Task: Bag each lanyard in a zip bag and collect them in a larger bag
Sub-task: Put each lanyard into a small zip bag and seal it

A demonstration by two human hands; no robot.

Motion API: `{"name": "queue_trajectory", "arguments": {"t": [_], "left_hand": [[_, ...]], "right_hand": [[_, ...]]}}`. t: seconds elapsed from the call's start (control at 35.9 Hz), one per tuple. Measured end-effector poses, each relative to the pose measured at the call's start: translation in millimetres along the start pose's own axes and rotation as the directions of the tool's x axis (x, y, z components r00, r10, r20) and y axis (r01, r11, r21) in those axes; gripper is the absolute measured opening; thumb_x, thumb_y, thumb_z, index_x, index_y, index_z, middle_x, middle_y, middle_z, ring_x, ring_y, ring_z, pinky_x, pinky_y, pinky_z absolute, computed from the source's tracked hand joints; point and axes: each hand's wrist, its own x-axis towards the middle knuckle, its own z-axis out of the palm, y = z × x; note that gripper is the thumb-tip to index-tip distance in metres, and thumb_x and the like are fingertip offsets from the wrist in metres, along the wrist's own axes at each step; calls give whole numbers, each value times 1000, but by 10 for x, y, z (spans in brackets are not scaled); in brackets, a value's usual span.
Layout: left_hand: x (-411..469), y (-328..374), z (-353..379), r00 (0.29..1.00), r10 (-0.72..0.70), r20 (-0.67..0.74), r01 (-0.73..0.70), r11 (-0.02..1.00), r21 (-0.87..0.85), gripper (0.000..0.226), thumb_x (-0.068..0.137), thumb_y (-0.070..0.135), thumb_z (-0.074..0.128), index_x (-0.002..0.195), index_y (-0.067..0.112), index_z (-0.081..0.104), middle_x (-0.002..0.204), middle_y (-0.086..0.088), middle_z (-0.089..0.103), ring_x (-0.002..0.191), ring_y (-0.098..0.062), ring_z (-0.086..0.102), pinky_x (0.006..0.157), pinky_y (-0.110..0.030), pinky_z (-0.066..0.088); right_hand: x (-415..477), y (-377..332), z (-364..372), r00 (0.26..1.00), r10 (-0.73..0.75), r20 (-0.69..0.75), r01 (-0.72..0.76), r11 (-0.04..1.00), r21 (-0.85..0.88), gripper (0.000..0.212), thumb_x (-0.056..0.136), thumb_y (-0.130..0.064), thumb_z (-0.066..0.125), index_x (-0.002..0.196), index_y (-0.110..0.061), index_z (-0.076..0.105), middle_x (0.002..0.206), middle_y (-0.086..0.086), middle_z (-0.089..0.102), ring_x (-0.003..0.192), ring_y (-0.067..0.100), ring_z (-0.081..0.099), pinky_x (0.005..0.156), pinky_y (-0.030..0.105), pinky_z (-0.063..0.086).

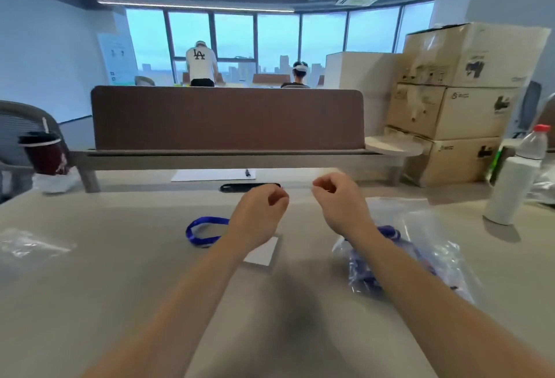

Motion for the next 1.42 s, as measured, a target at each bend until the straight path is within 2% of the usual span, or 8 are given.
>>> {"name": "queue_trajectory", "arguments": {"t": [0.31, 0.61, 0.78, 0.89, 1.06, 1.22, 1.31, 1.42], "left_hand": [[-132, -790, -400, 982, -186, 36, 183, 980, 84, 16, 100, 20, 53, 107, 18, 67, 104, 2, 69, 85, -11, 59, 80, -23, 43], [46, -1245, -163, 950, -256, 178, 232, 962, 143, 15, 98, 24, 52, 102, 27, 66, 94, 9, 68, 81, -6, 61, 70, -20, 48], [23, -1315, -95, 924, -303, 232, 305, 952, 29, 13, 98, 23, 55, 102, 27, 66, 91, 9, 70, 84, -8, 67, 84, -30, 57], [-9, -1302, -101, 912, -327, 247, 327, 944, 41, 14, 97, 23, 54, 101, 26, 67, 90, 7, 70, 85, -9, 68, 87, -32, 58], [-39, -1204, -126, 912, -326, 248, 303, 944, 127, 29, 99, 12, 47, 116, 23, 69, 103, 7, 68, 91, -9, 64, 87, -23, 54], [-108, -1166, -182, 897, -336, 286, 338, 940, 46, 32, 96, 12, 47, 118, 26, 67, 120, 8, 65, 100, -6, 62, 84, -20, 50], [-141, -1199, -202, 898, -356, 258, 380, 924, -49, 31, 93, 20, 57, 124, 26, 60, 113, 14, 62, 95, 0, 58, 75, -17, 46], [-130, -1249, -369, 920, -341, 195, 370, 919, -138, 27, 92, 25, 64, 118, 21, 58, 100, 10, 66, 84, -6, 63, 74, -22, 52]], "right_hand": [[50, -137, 1062, 954, 77, 288, -31, 987, -160, 9, 90, -23, 63, 98, -20, 65, 95, -5, 64, 87, 13, 58, 79, 28, 50], [234, 204, 1422, 841, 251, 480, 125, 772, -623, 75, 67, -65, 76, 123, -17, 61, 123, 5, 59, 108, 26, 58, 92, 39, 51], [267, 166, 1473, 816, 282, 505, 148, 743, -653, 52, 72, -60, 76, 83, -16, 51, 77, 0, 50, 83, 23, 54, 69, 32, 42], [234, 163, 1468, 816, 286, 502, 154, 730, -666, 54, 73, -62, 75, 70, -19, 42, 84, 3, 51, 87, 23, 52, 71, 32, 42], [150, 97, 1479, 829, 272, 489, 153, 730, -666, 52, 75, -57, 75, 100, -16, 56, 91, 0, 54, 91, 21, 58, 75, 30, 46], [117, 66, 1428, 783, 344, 518, 73, 777, -625, 54, 74, -60, 74, 99, -15, 57, 78, -2, 50, 83, 17, 55, 70, 27, 44], [116, 76, 1330, 818, 269, 509, 1, 884, -468, 37, 83, -41, 73, 97, -13, 52, 79, 0, 52, 72, 15, 50, 57, 26, 36], [123, 18, 1199, 867, 148, 476, -91, 986, -142, 12, 93, -26, 65, 93, -20, 54, 92, 5, 64, 75, 17, 56, 63, 26, 43]]}}
